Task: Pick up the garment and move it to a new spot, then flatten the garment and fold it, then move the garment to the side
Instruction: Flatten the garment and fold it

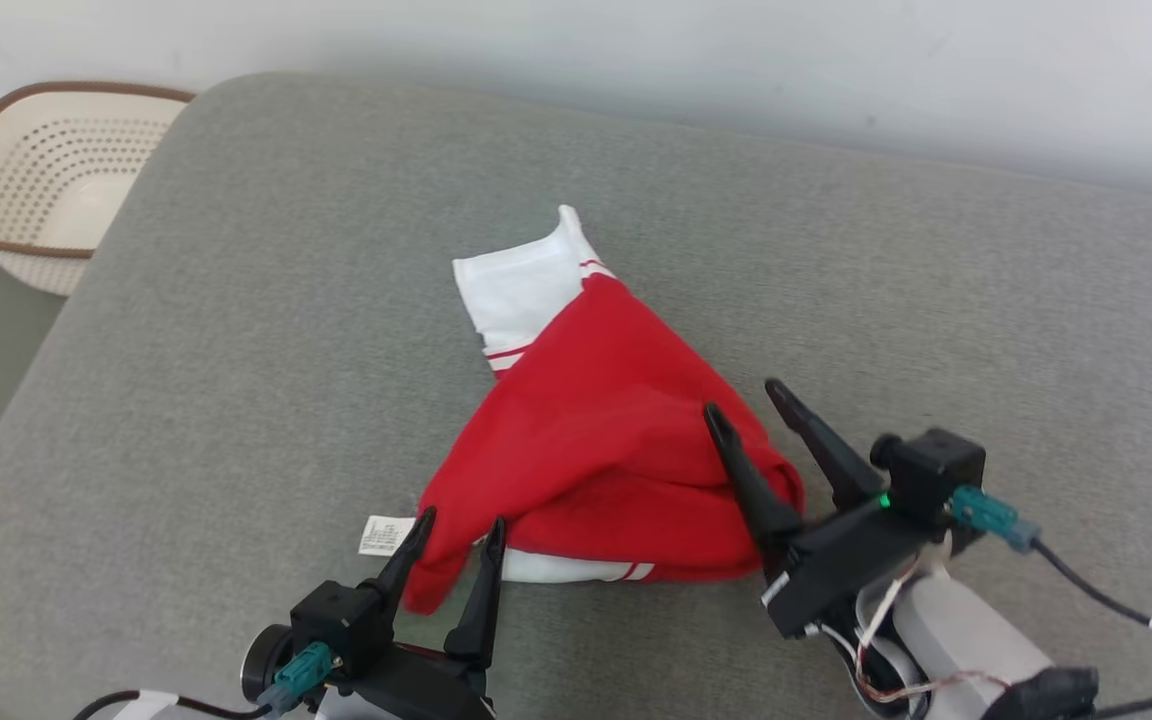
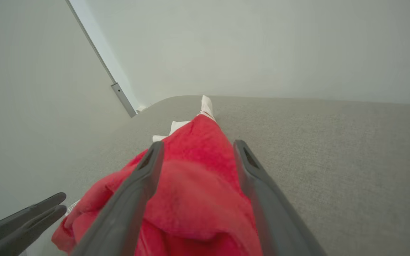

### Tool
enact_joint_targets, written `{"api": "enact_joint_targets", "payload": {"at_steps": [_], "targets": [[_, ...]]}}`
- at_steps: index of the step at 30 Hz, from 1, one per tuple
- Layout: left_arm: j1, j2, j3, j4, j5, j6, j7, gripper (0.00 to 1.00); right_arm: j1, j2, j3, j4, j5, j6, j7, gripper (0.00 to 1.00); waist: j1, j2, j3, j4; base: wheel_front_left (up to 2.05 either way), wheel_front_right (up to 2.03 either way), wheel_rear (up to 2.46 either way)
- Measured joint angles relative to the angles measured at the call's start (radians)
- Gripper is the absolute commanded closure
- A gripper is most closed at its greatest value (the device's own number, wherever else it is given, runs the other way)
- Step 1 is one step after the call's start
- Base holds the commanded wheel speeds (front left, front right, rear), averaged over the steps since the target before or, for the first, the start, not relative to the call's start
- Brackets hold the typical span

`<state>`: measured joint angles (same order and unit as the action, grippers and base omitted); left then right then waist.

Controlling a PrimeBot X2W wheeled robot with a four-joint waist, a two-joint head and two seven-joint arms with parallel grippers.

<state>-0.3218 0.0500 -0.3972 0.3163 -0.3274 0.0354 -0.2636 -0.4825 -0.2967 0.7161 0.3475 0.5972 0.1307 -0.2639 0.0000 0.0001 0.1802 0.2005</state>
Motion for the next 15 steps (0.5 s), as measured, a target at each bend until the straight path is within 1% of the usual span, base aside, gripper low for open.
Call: {"api": "enact_joint_targets", "payload": {"at_steps": [6, 8, 15], "targets": [[-0.001, 0.0, 0.001, 0.005, 0.002, -0.004, 0.0, 0.0, 0.055, 0.0, -0.012, -0.008, -0.031, 0.0, 0.0, 0.0, 0.0, 0.0, -0.006, -0.037, 0.0, 0.0, 0.0], [-0.001, 0.0, 0.002, 0.007, 0.003, -0.007, 0.0, 0.0, 0.064, 0.001, -0.002, -0.008, -0.055, 0.0, 0.0, 0.0, 0.0, 0.0, -0.007, -0.045, 0.0, 0.0, 0.0], [-0.001, 0.0, 0.002, 0.023, 0.004, -0.009, 0.0, 0.0, 0.049, 0.016, 0.053, -0.009, -0.088, 0.0, 0.0, 0.0, 0.0, 0.0, -0.003, -0.035, 0.0, 0.0, 0.0]]}}
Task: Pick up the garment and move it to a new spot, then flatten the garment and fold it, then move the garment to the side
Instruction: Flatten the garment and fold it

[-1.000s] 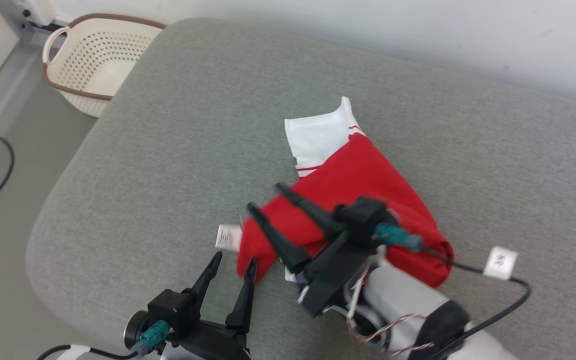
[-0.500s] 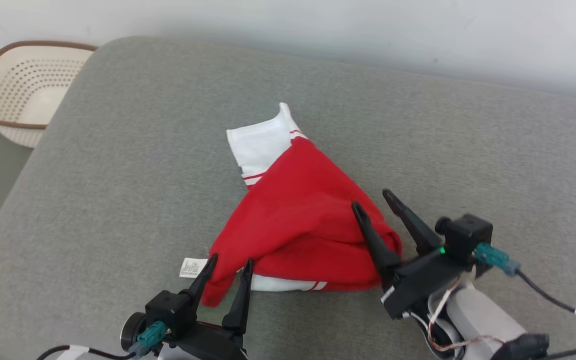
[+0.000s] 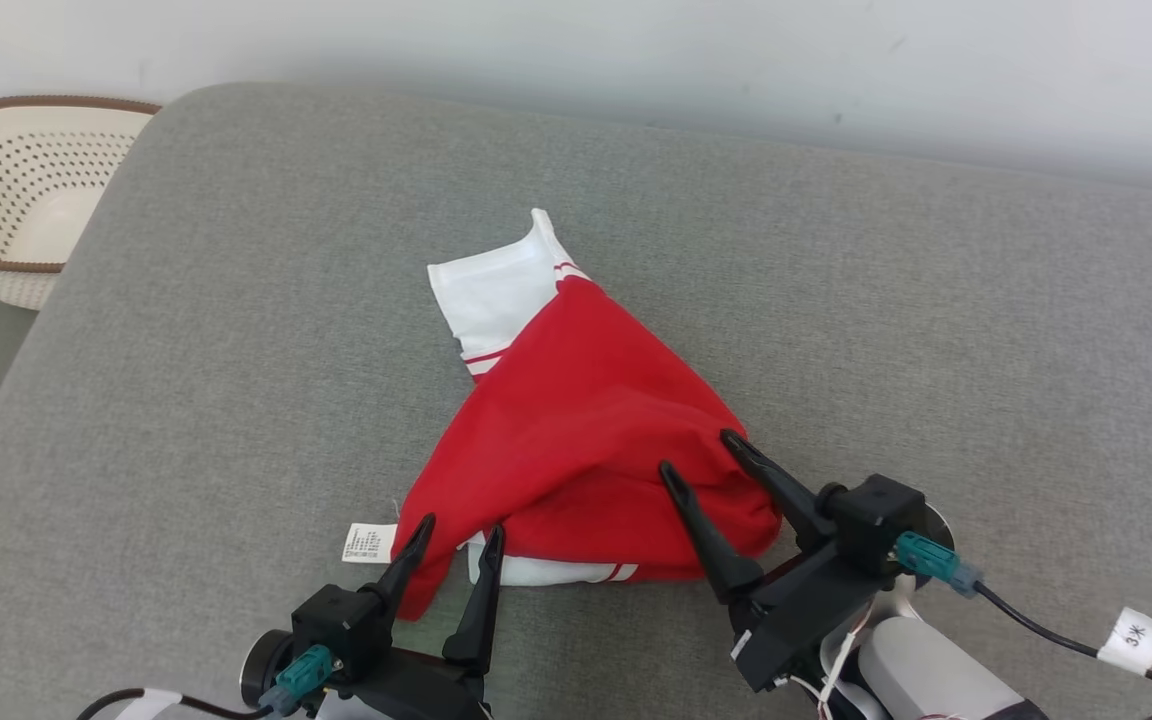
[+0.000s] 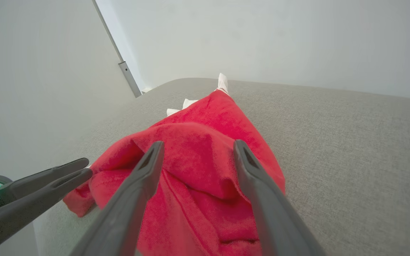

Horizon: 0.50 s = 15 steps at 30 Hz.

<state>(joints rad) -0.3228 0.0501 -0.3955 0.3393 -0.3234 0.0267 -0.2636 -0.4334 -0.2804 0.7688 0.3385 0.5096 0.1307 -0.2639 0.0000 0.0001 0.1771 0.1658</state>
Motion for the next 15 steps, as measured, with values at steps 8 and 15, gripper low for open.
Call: {"api": "enact_joint_targets", "payload": {"at_steps": [8, 15], "targets": [[0.005, 0.0, -0.002, 0.0, 0.0, 0.001, 0.0, 0.0, -0.049, 0.001, 0.084, 0.019, -0.047, 0.0, 0.0, 0.0, 0.0, 0.0, 0.003, 0.034, 0.0, 0.0, 0.0], [0.009, 0.0, -0.014, 0.0, -0.007, 0.003, 0.0, 0.0, -0.169, -0.012, 0.274, 0.081, -0.152, 0.0, 0.0, 0.0, 0.0, -0.0001, 0.005, 0.055, 0.0, 0.0, 0.0]]}}
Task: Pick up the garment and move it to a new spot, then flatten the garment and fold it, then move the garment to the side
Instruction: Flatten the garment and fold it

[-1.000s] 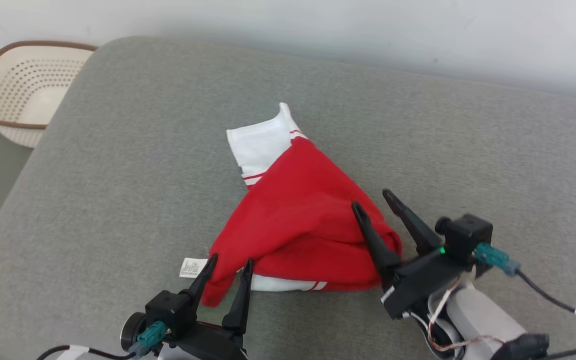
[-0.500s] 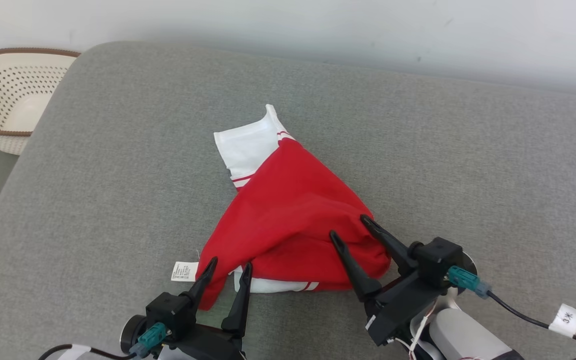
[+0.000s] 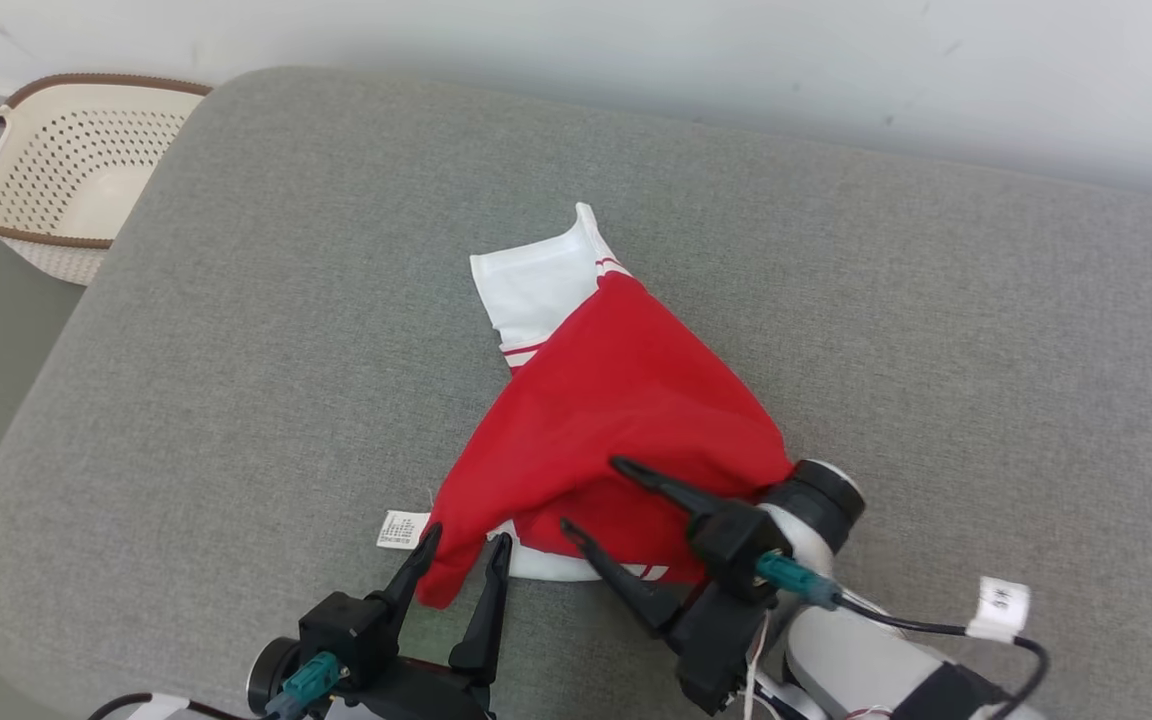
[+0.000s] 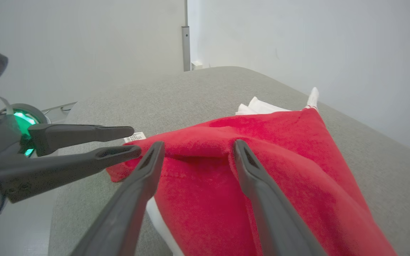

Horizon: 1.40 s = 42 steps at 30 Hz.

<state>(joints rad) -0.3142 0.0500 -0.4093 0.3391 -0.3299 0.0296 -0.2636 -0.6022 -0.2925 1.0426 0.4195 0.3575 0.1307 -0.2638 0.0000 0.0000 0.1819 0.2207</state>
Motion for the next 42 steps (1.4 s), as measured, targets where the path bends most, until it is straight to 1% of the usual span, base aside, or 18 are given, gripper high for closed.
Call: {"api": "enact_joint_targets", "payload": {"at_steps": [2, 5, 10, 16, 17, 18, 19, 20, 23, 25, 28, 31, 35, 37, 38, 40, 41, 42], "targets": [[0.0, 0.0, -0.003, 0.001, -0.002, 0.001, 0.0, 0.0, -0.032, 0.0, 0.053, 0.032, -0.01, 0.0, 0.003, 0.0, 0.0, 0.0001, 0.0, 0.006, 0.0, 0.0, 0.0], [0.0, 0.0, -0.006, 0.0, -0.005, 0.007, 0.0, 0.0, -0.083, 0.005, 0.099, 0.082, -0.016, 0.0, 0.009, 0.0, 0.0, 0.0, -0.001, 0.014, 0.0, 0.0, 0.0], [0.001, 0.0, -0.011, -0.001, -0.01, 0.009, 0.0, 0.0, -0.134, 0.034, 0.113, 0.169, -0.032, 0.0, 0.017, 0.0, 0.0, 0.0, -0.003, 0.026, 0.0, 0.0, 0.0], [0.001, 0.0, -0.022, -0.001, -0.02, 0.012, 0.0, 0.0, -0.177, 0.076, 0.123, 0.289, -0.069, 0.0, 0.058, 0.0, 0.0, 0.0001, -0.002, 0.049, 0.0, 0.0, 0.0], [0.001, 0.0, -0.026, -0.002, -0.023, 0.012, 0.0, 0.0, -0.185, 0.082, 0.128, 0.305, -0.069, 0.0, 0.06, 0.16, 0.0, 0.0, -0.002, 0.054, 0.0, 0.0, 0.0], [0.001, 0.0, -0.027, -0.002, -0.028, 0.012, 0.0, 0.0, -0.193, 0.089, 0.134, 0.322, -0.069, 0.0, 0.07, 0.27, 0.0, 0.0, -0.002, 0.059, 0.0, 0.0, 0.0], [0.001, 0.0, -0.029, -0.002, -0.032, 0.012, 0.0, 0.0, -0.2, 0.095, 0.135, 0.34, -0.067, 0.0, 0.074, 0.74, 0.0, 0.0, -0.002, 0.065, 0.0, 0.0, 0.0], [0.001, 0.0, -0.029, -0.005, -0.035, 0.016, 0.0, 0.0, -0.207, 0.1, 0.13, 0.356, -0.059, 0.0, 0.072, 1.0, 0.0, 0.0001, -0.002, 0.07, 0.0, 0.0, 0.0], [0.002, 0.0, -0.03, -0.013, -0.038, 0.016, 0.0, 0.0, -0.231, 0.112, 0.076, 0.409, -0.03, 0.0, 0.056, 1.0, 0.0001, 0.0001, -0.004, 0.083, 0.0, 0.0, 0.0], [0.005, 0.0, -0.029, -0.015, -0.038, 0.016, 0.0, 0.0, -0.248, 0.117, 0.02, 0.439, -0.009, 0.0, 0.037, 1.0, 0.0, 0.0, -0.008, 0.087, 0.0, 0.0, 0.0], [0.009, 0.0, -0.022, -0.015, -0.037, 0.017, 0.0, 0.0, -0.263, 0.111, -0.091, 0.476, 0.017, 0.0, 0.014, 1.0, 0.0, 0.0, -0.012, 0.083, 0.0, 0.0, 0.0], [0.016, 0.0, -0.018, -0.016, -0.037, 0.017, 0.0, 0.0, -0.27, 0.072, -0.254, 0.513, 0.038, 0.0, 0.004, 1.0, 0.0, 0.0001, -0.016, 0.071, 0.0, 0.0, 0.0], [0.022, 0.0, -0.018, -0.016, -0.031, 0.016, 0.0, 0.0, -0.231, 0.007, -0.541, 0.532, 0.076, 0.0, 0.0, 1.0, 0.0, 0.0, -0.019, 0.046, 0.0, 0.0, 0.0], [0.021, 0.0, -0.016, -0.015, -0.03, 0.015, 0.0, 0.0, -0.168, -0.028, -0.627, 0.555, 0.045, 0.0, 0.0, 1.0, 0.0, 0.0001, -0.019, 0.031, 0.0, 0.0, 0.0], [0.02, 0.0, -0.016, -0.014, -0.029, 0.014, 0.0, 0.0, -0.142, -0.035, -0.682, 0.565, 0.045, 0.0, 0.001, 1.0, 0.0001, 0.0002, -0.018, 0.024, 0.0, 0.0, 0.0], [0.016, 0.0, -0.015, -0.013, -0.022, 0.009, 0.0, 0.0, -0.104, -0.051, -0.758, 0.57, 0.014, 0.0, 0.0, 1.0, 0.0, 0.0001, -0.017, 0.008, 0.0, 0.0, 0.0], [0.015, 0.0, -0.014, -0.012, -0.017, 0.008, 0.0, 0.0, -0.091, -0.05, -0.802, 0.568, 0.003, 0.0, 0.0, 0.69, 0.0, 0.0001, -0.016, 0.0, 0.0, 0.0, 0.0], [0.011, 0.0, -0.012, -0.009, -0.013, 0.007, 0.0, 0.0, -0.073, -0.048, -0.841, 0.561, -0.007, 0.0, 0.0, 0.44, 0.0, 0.0, -0.015, -0.009, 0.0, 0.0, 0.0]]}}
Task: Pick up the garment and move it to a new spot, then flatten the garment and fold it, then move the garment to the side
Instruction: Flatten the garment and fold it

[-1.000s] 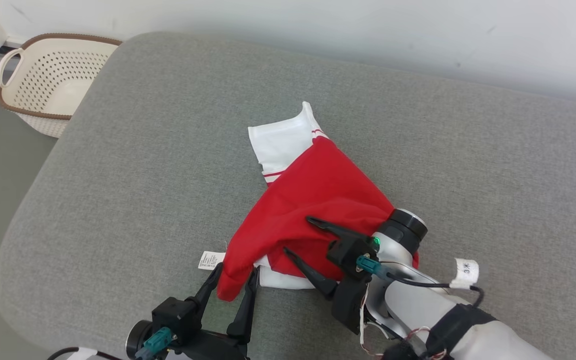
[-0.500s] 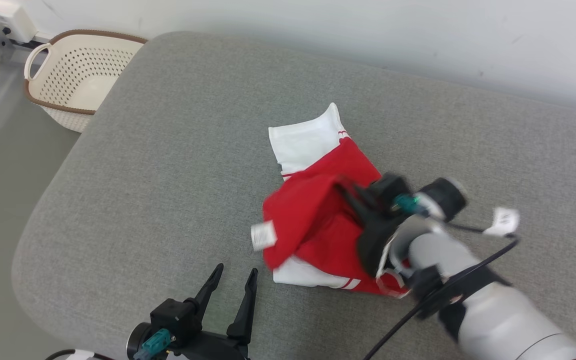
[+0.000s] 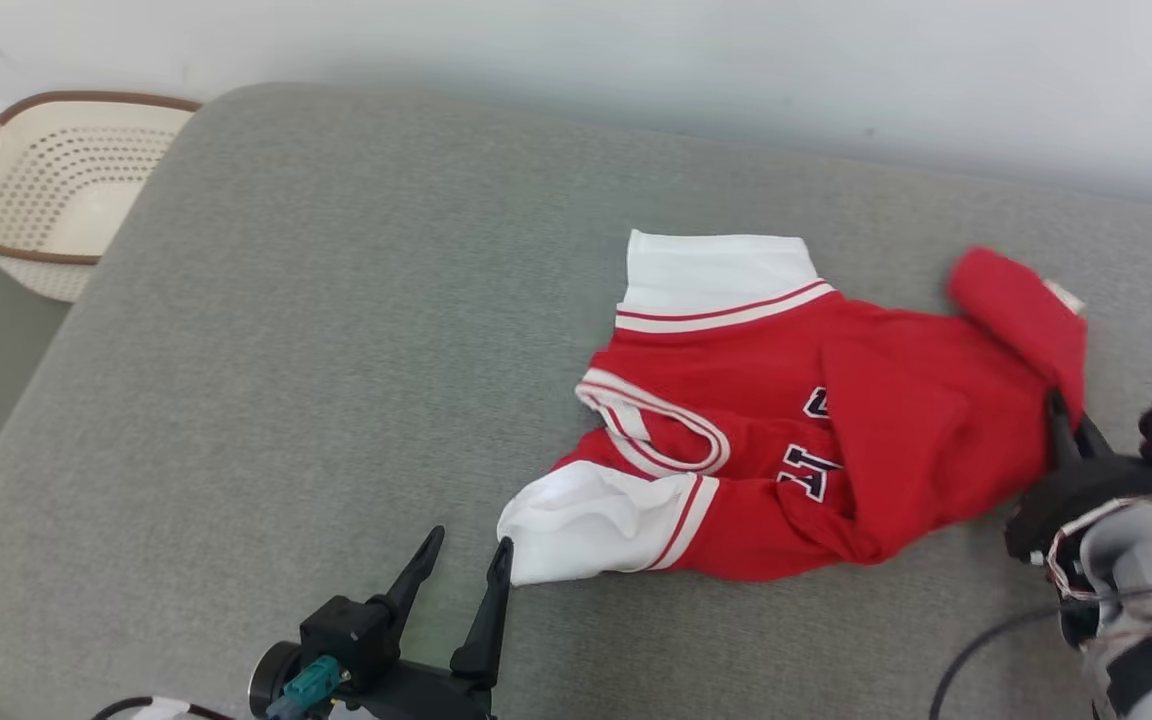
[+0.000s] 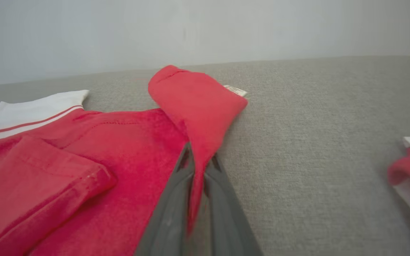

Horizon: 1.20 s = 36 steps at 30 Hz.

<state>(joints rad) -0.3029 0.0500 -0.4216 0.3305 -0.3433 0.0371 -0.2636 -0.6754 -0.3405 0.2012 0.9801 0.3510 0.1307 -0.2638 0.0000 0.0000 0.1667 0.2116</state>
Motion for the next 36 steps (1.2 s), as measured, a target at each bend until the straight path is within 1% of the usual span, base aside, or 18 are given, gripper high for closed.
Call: {"api": "enact_joint_targets", "payload": {"at_steps": [1, 3, 4, 7, 10, 13, 14, 15, 17, 20, 21, 25, 27, 31, 33, 36], "targets": [[-0.004, 0.0, 0.0, 0.001, 0.002, 0.0, 0.0, 0.0, 0.021, 0.003, -0.036, -0.013, -0.015, 0.0, 0.0, 0.0, 0.0, 0.0, 0.001, -0.009, 0.0, 0.0, 0.0], [-0.006, 0.0, 0.004, 0.007, 0.006, -0.001, 0.0, 0.0, 0.062, 0.022, -0.1, -0.045, -0.041, 0.0, 0.0, 0.0, 0.0, 0.0, 0.002, -0.027, 0.0, 0.0, 0.0], [-0.007, 0.0, 0.009, 0.012, 0.011, -0.002, 0.0, 0.0, 0.095, 0.047, -0.154, -0.097, -0.068, 0.0, 0.0, 0.0, 0.0, 0.0, 0.003, -0.046, 0.0, 0.0, 0.0], [-0.008, 0.0, 0.017, 0.018, 0.015, -0.009, 0.0, 0.0, 0.144, 0.087, -0.215, -0.181, -0.109, 0.0, 0.0, 0.0, 0.0, 0.0001, 0.001, -0.076, 0.0, 0.0, 0.0], [-0.008, 0.0, 0.03, 0.026, 0.019, -0.008, 0.0, 0.0, 0.199, 0.132, -0.237, -0.26, -0.137, 0.0, 0.0, 0.0, 0.0, 0.0, -0.006, -0.105, 0.0, 0.0, 0.0], [-0.009, 0.0, 0.05, 0.037, 0.034, -0.011, 0.0, 0.0, 0.241, 0.166, -0.223, -0.339, -0.164, 0.0, 0.0, 0.0, 0.0, 0.0, -0.015, -0.135, 0.0, 0.0, 0.0], [-0.009, 0.0, 0.05, 0.037, 0.034, -0.011, 0.0, 0.0, 0.241, 0.166, -0.223, -0.339, -0.164, 0.0, 0.0, 0.0, 0.0, 0.0, -0.015, -0.135, 0.0, 0.0, 0.0], [-0.015, 0.0, 0.053, 0.051, 0.047, -0.022, 0.0, 0.0, 0.265, 0.186, -0.205, -0.383, -0.173, 0.0, 0.0, 0.0, 0.0, 0.0, -0.021, -0.157, 0.0, 0.0, 0.0], [-0.021, -0.001, 0.058, 0.057, 0.049, -0.025, 0.0, 0.0, 0.278, 0.194, -0.19, -0.405, -0.176, 0.0, 0.0, 0.0, -0.0001, 0.0, -0.023, -0.168, 0.0, 0.0, 0.0], [-0.059, 0.001, 0.091, 0.072, 0.08, -0.028, 0.0, 0.0, 0.298, 0.211, -0.143, -0.45, -0.185, 0.0, 0.0, 0.0, 0.0, 0.0, -0.028, -0.205, 0.0, 0.0, 0.0], [-0.076, 0.001, 0.095, 0.08, 0.093, -0.035, 0.0, 0.0, 0.302, 0.214, -0.131, -0.464, -0.186, 0.0, 0.0, 0.0, 0.0, 0.0, -0.028, -0.219, 0.0, 0.0, 0.0], [-0.142, -0.001, 0.121, 0.12, 0.117, -0.046, 0.0, 0.0, 0.319, 0.22, -0.08, -0.512, -0.193, 0.0, 0.0, 0.0, 0.0, 0.0, -0.022, -0.274, 0.0, 0.0, 0.0], [-0.179, 0.0, 0.14, 0.161, 0.125, -0.051, 0.0, 0.0, 0.32, 0.22, -0.06, -0.529, -0.192, 0.0, 0.0, 0.0, 0.0, 0.0, -0.014, -0.301, 0.0, 0.0, 0.0], [-0.243, 0.001, 0.201, 0.274, 0.1, -0.035, 0.0, 0.0, 0.321, 0.222, -0.037, -0.545, -0.182, 0.0, 0.0, 0.0, 0.0, 0.0, 0.002, -0.355, 0.0, 0.0, 0.0], [-0.279, 0.005, 0.222, 0.339, 0.101, -0.036, 0.0, 0.0, 0.324, 0.228, -0.023, -0.539, -0.15, 0.0, 0.0, 0.0, 0.0, 0.0, 0.01, -0.383, 0.0, 0.0, 0.0], [-0.33, 0.019, 0.238, 0.414, 0.112, -0.033, 0.0, 0.0, 0.329, 0.224, 0.004, -0.537, -0.131, 0.0, 0.0, 0.0, 0.0, 0.0, 0.021, -0.42, 0.0, 0.0, 0.0]]}}
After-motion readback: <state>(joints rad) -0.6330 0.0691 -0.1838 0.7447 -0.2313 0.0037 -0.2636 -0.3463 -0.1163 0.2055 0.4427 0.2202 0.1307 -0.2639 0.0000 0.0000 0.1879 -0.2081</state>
